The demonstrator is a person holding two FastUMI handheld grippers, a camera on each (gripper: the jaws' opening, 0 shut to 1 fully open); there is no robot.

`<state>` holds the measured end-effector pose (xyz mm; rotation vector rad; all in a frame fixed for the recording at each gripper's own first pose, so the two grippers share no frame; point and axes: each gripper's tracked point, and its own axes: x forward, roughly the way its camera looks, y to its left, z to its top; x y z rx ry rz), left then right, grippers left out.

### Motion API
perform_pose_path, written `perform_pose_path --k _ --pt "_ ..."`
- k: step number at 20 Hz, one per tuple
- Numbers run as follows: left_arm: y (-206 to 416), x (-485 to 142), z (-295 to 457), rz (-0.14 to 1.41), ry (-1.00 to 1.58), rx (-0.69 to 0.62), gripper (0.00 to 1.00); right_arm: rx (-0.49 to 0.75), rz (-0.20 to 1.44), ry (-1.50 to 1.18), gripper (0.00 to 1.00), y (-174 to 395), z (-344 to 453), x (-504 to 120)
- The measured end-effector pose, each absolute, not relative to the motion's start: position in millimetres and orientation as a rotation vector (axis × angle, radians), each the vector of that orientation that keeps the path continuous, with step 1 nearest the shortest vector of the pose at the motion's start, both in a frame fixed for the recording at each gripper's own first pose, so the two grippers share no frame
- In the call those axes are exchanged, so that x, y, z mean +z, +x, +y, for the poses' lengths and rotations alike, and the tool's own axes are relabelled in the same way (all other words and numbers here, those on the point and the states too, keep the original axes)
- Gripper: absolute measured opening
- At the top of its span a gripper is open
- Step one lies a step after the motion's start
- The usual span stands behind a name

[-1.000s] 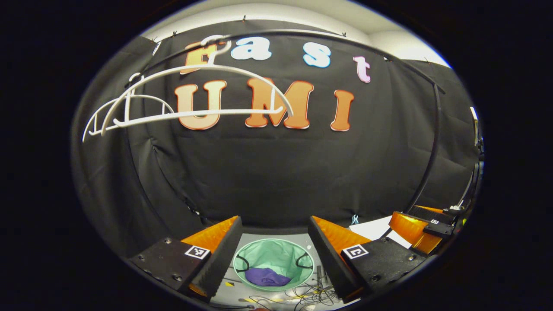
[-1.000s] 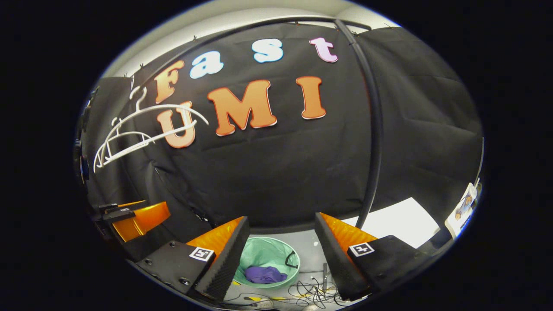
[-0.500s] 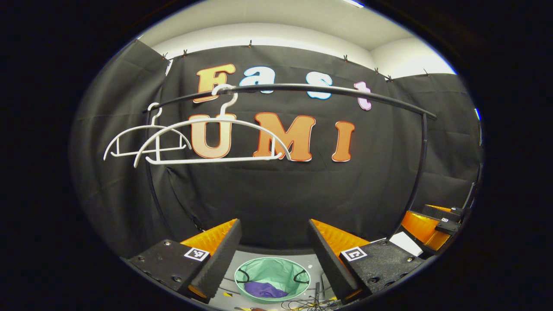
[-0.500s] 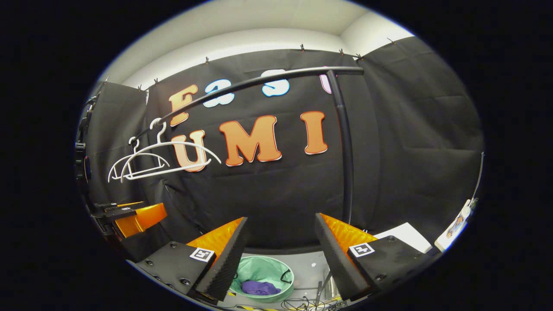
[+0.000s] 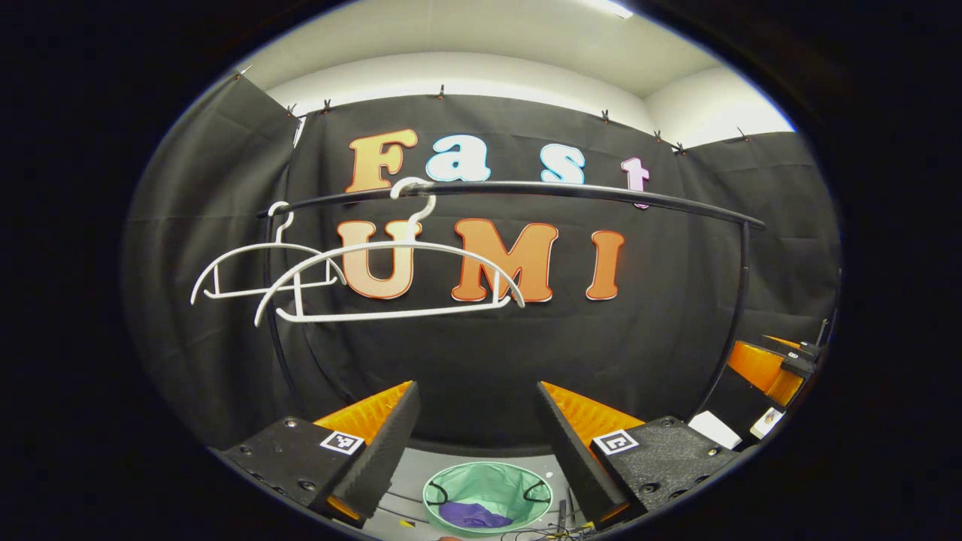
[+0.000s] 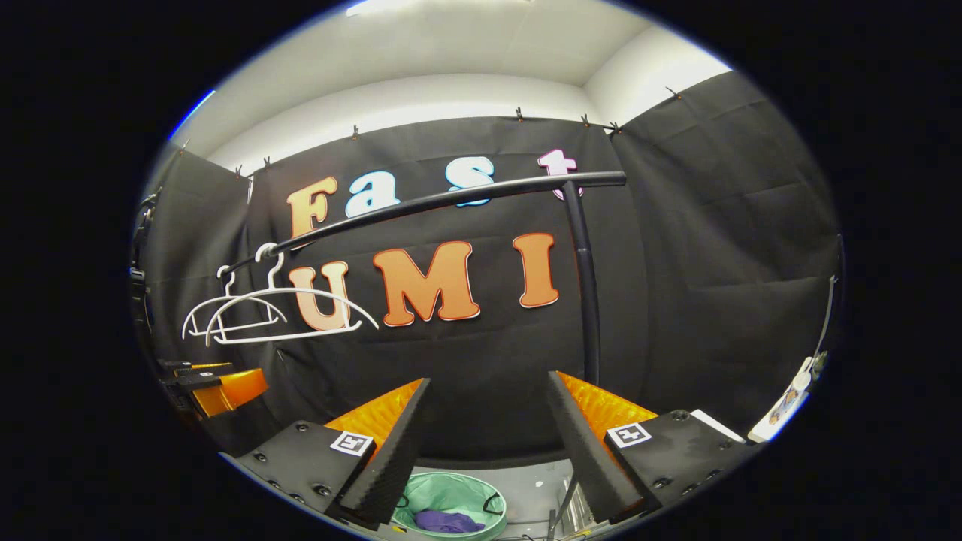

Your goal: Grasp the clothes on the hanger with both hands and then place them into the laundry hamper below.

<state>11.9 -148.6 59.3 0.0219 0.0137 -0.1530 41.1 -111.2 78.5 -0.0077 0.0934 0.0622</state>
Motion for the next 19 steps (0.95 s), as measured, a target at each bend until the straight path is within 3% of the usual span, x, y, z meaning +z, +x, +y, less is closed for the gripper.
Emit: perform_pose_path --k 9,10,12,13,19 --pt "19 52 -118 0.002 0.031 -0.196 0.95 0.067 0.034 -0.014 0.89 27 -73 79" --pt "20 53 -116 0.000 0.030 -0.197 0.94 0.067 0.026 -0.015 0.98 27 -70 81" --pt "22 56 -111 -0.009 0.020 -0.194 0.94 0.059 0.020 -0.014 0.94 29 -67 83" --pt "22 57 -109 -0.012 0.015 -0.195 0.94 0.057 0.022 -0.015 1.00 28 -66 82" --pt "27 54 -102 -0.009 0.015 -0.196 0.96 0.049 0.022 -0.016 0.98 29 -59 80"
